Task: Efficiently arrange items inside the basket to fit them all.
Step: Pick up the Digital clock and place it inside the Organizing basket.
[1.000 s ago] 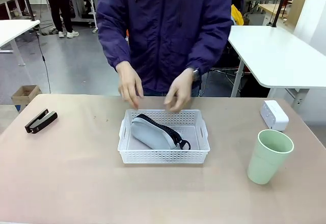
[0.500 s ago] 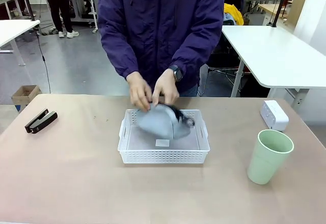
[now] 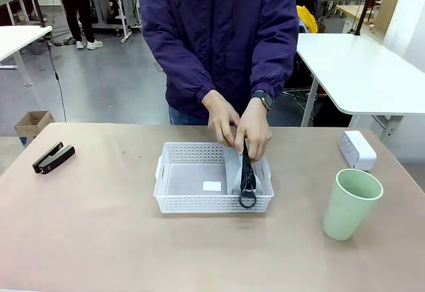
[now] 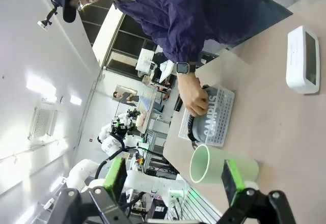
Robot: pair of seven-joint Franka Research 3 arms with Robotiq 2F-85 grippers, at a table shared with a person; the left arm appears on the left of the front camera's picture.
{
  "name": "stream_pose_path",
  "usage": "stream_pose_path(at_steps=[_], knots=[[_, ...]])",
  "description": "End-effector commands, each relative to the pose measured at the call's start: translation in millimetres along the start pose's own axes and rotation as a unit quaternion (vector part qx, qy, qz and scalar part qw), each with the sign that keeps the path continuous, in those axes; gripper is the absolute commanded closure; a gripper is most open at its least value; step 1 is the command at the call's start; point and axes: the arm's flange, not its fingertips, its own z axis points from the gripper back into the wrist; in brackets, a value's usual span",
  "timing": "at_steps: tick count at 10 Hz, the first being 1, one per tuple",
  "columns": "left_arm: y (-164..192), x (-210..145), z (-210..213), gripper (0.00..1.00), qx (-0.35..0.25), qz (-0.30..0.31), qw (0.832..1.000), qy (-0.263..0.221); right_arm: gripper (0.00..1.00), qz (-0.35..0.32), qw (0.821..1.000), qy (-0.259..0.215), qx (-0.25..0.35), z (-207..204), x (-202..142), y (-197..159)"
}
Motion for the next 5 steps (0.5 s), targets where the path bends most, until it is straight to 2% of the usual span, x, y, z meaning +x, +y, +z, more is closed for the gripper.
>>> stream_pose_path(at_steps=[1, 3, 5], knots=[[-1.4, 4.0, -1.0, 0.00, -0.007, -0.013, 1.000, -0.005, 0.00, 0.016, 1.000, -0.007, 0.012, -0.4, 2.8, 0.1], [-1.4, 4.0, -1.0, 0.00, -0.007, -0.013, 1.000, -0.005, 0.00, 0.000, 1.000, 0.000, 0.000, -0.2, 0.0, -0.1], [-1.4, 4.0, -1.0, 0.00, -0.007, -0.013, 1.000, -0.005, 0.00, 0.021, 0.996, 0.019, -0.084, -24.0, 7.6, 23.1]])
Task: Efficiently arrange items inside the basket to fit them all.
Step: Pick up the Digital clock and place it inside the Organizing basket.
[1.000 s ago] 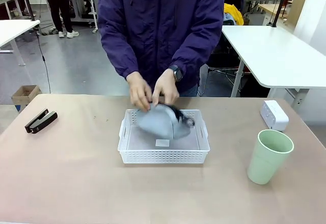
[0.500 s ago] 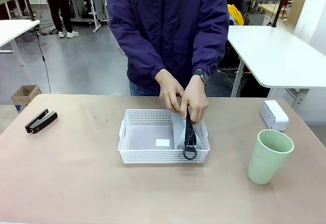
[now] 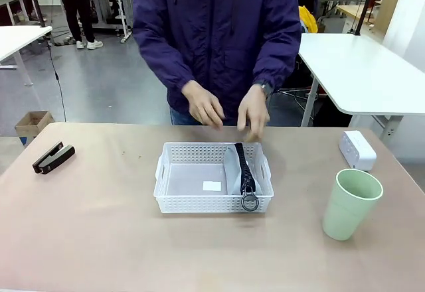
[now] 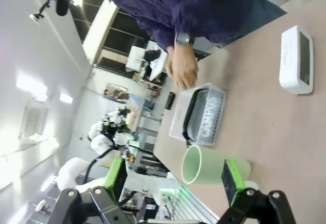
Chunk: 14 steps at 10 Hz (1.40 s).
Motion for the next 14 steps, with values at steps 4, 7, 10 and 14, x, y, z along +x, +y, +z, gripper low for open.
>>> stream_pose_path(at_steps=[4, 7, 10, 14], knots=[[-0.3, 1.4, 0.7, 0.00, -0.011, -0.012, 1.000, -0.005, 0.00, 0.041, 0.933, 0.085, -0.348, -90.5, 24.4, 52.7], [-0.3, 1.4, 0.7, 0.00, -0.011, -0.012, 1.000, -0.005, 0.00, 0.071, 0.888, 0.142, -0.431, -149.0, 44.8, 53.4], [-0.3, 1.4, 0.7, 0.00, -0.011, -0.012, 1.000, -0.005, 0.00, 0.084, 0.891, 0.144, -0.423, -161.7, 37.4, 55.2], [-0.3, 1.4, 0.7, 0.00, -0.011, -0.012, 1.000, -0.005, 0.00, 0.067, 0.877, 0.159, -0.449, -186.6, 50.0, 49.5]])
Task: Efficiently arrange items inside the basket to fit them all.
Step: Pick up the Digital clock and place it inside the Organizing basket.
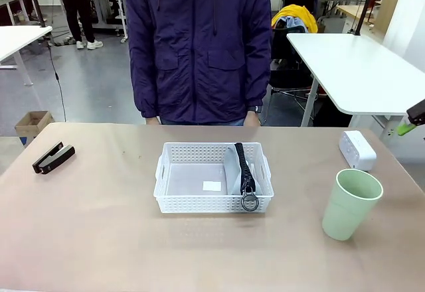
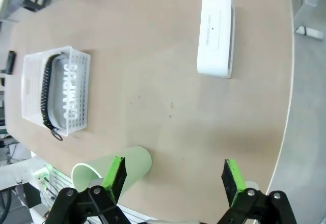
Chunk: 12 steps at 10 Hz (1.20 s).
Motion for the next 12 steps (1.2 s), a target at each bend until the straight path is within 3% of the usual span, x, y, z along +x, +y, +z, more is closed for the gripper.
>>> stream_pose_path(at_steps=[1, 5, 7, 12], knots=[[-1.5, 1.5, 0.4, 0.00, -0.010, -0.011, 1.000, -0.006, 0.00, -0.009, 0.999, 0.032, -0.035, -23.0, 34.9, 14.7], [-1.5, 1.5, 0.4, 0.00, -0.010, -0.011, 1.000, -0.006, 0.00, -0.025, 0.993, 0.080, -0.077, -70.2, 83.3, 30.4], [-1.5, 1.5, 0.4, 0.00, -0.010, -0.011, 1.000, -0.006, 0.00, -0.050, 0.986, 0.082, -0.134, -91.9, 106.5, 26.2], [-1.5, 1.5, 0.4, 0.00, -0.010, -0.011, 1.000, -0.006, 0.00, -0.046, 0.979, 0.092, -0.178, -122.0, 134.3, 22.1]])
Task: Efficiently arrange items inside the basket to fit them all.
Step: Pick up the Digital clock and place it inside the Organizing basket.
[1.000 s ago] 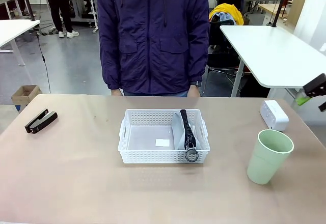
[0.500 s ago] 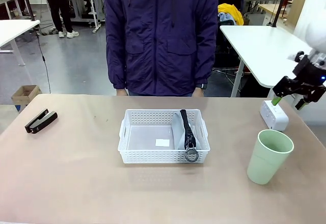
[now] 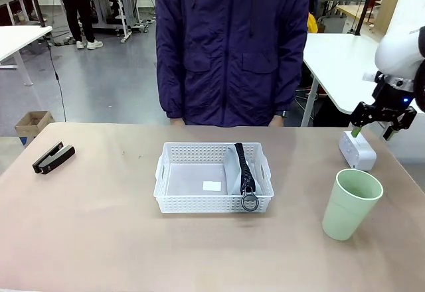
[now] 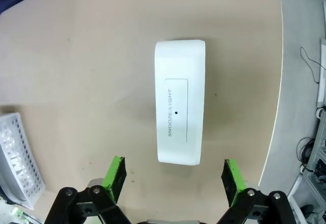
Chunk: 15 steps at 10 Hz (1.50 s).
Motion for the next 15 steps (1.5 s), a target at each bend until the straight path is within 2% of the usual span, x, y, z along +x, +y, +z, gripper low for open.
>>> stream_pose_path(at_steps=[1, 4, 9, 15], knots=[[-2.1, 1.5, 0.1, 0.00, -0.010, -0.011, 1.000, -0.007, 0.00, -0.008, 1.000, 0.002, -0.021, 1.5, 5.9, 10.0], [-2.1, 1.5, 0.1, 0.00, -0.010, -0.011, 1.000, -0.007, 0.00, 0.001, 1.000, -0.001, -0.024, -8.9, 16.1, 10.1], [-2.1, 1.5, 0.1, 0.00, -0.010, -0.011, 1.000, -0.007, 0.00, 0.010, 0.999, 0.035, -0.024, -60.3, 39.3, 3.5], [-2.1, 1.5, 0.1, 0.00, -0.010, -0.011, 1.000, -0.007, 0.00, 0.001, 0.996, 0.075, -0.041, -82.9, 49.4, 0.2]])
